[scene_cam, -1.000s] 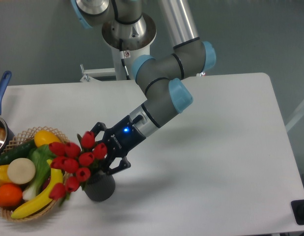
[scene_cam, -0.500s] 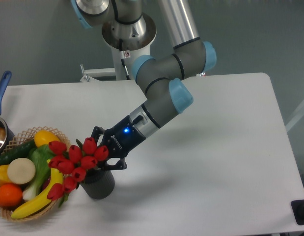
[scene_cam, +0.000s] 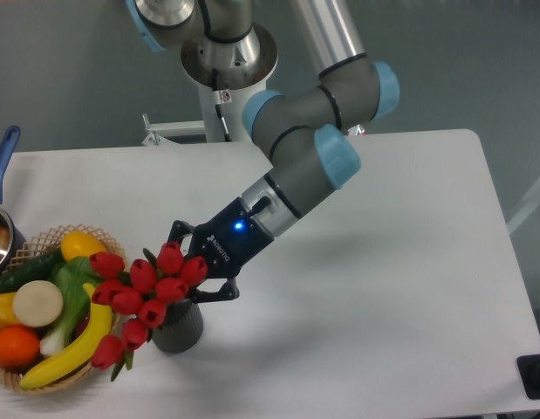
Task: Pick up the flowers from the vase
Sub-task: 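Lower the gripper around the tulip stems and close it, then lift the gripped tulips up and out of the grey vase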
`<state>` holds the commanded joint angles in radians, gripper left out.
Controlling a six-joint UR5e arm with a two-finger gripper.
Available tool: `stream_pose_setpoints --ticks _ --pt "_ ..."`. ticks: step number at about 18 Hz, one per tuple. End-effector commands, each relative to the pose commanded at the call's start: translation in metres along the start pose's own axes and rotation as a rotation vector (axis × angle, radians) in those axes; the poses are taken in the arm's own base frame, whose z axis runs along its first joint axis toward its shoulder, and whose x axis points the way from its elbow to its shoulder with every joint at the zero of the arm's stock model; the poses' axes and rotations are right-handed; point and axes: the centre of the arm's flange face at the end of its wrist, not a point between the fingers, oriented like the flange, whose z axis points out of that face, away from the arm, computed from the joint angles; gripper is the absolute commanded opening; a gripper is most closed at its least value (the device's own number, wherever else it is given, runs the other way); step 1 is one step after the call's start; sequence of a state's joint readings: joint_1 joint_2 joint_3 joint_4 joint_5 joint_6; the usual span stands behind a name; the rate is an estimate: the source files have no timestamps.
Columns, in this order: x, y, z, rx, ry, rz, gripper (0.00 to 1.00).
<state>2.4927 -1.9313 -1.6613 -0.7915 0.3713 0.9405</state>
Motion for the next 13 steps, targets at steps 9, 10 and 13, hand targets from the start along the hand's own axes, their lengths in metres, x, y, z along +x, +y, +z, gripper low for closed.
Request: stream_pose_setpoints --ticks 9,10,13 --pt "0.009 -0.047 -0.049 0.099 -0.022 -0.023 0.20" --pt "0.008 -0.056 -0.056 0.110 -0.028 -0.024 0.20" --pt "0.003 -0.080 -0.082 0.155 -0.041 -0.061 0.20"
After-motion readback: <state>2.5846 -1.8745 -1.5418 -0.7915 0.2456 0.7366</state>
